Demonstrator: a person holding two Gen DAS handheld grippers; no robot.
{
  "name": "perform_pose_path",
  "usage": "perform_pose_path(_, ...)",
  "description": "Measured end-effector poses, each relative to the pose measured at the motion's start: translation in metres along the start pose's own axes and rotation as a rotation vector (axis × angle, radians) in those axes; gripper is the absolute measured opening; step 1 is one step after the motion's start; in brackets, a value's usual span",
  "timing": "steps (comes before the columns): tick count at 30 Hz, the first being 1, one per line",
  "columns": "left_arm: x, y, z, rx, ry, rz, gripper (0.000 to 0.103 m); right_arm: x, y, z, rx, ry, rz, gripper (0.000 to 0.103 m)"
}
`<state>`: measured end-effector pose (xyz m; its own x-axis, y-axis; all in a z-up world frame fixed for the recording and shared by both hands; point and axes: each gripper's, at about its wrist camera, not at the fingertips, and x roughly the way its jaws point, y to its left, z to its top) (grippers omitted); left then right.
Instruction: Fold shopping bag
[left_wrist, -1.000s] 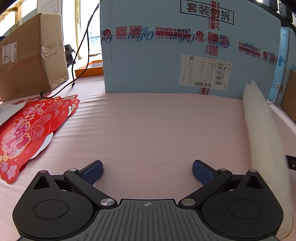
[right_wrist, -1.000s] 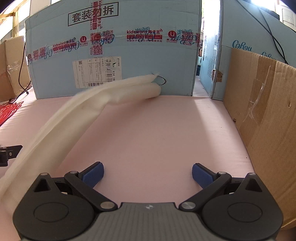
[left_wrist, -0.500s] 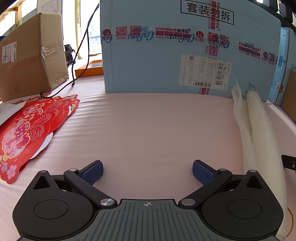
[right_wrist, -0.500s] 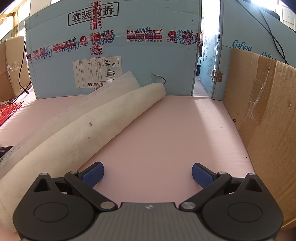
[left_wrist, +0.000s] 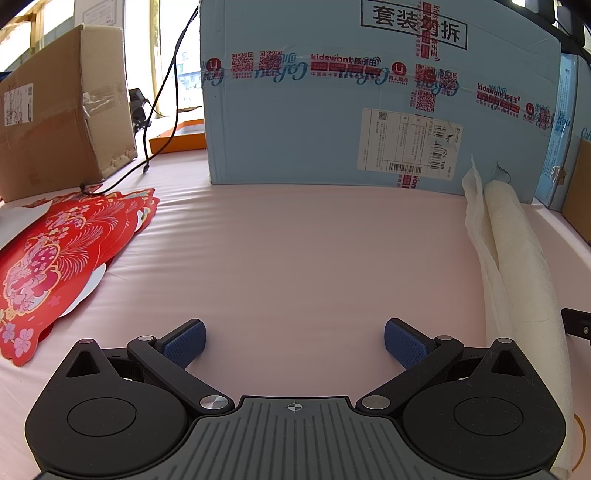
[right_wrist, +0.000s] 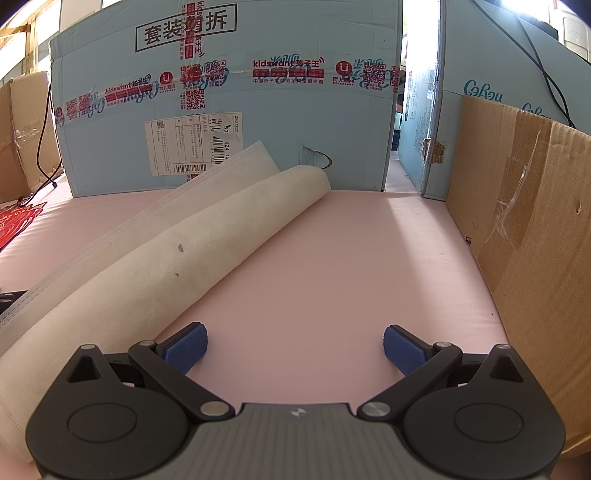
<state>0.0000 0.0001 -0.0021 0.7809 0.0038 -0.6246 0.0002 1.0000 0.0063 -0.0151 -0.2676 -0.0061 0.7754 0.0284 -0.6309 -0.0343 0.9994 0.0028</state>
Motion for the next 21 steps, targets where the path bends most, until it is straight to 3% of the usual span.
perform_pose_path(21, -0.0002, -0.0002, 0.0001, -0.001, 0.0, 0.0, 0.103, -0.0005, -0.0016, 0.0002, -0.001, 0.0, 0.0, 0.103)
